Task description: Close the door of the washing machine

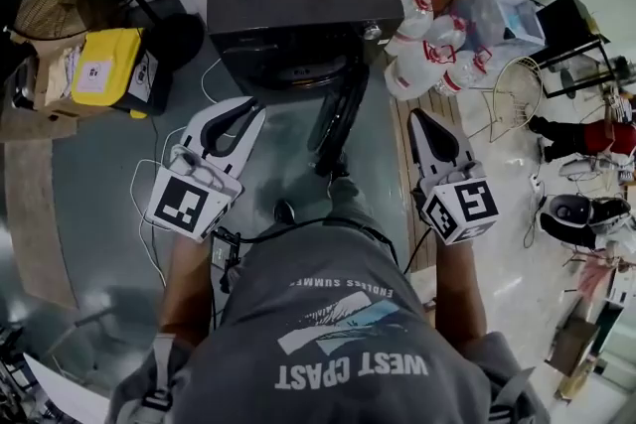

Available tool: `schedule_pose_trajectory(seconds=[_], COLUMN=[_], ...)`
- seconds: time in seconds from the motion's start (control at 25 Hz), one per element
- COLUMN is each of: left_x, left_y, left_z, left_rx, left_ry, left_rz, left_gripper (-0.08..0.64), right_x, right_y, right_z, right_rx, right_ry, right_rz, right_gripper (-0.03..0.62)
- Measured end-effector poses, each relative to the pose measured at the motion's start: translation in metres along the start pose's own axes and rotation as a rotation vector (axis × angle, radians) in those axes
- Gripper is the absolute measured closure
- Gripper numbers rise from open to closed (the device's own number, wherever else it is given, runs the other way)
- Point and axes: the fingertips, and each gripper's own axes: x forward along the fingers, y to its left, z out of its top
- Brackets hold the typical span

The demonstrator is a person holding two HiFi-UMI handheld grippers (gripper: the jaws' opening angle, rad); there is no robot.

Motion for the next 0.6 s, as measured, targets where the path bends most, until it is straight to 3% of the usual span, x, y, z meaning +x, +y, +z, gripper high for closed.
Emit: schedule_pose_trajectory(seconds=[0.28, 0.6], left_x=[0.037, 0.087], left_y=[0.008, 0.008], left_z=[-0.025, -0.081], left_rx=[-0.059, -0.169], left_ry=[0.064, 0.133], left_rz=[0.054, 0.077], left_gripper=[0.511, 0.511], right_x=[0.061, 0.125], right_y=[-0.027, -0.045], right_z=[-0.014, -0.046], right_rx=[-0.068, -0.178], right_ry=[0.074, 0.187], right_rz=[0.119, 0.251], right_gripper=[0.561, 0.560])
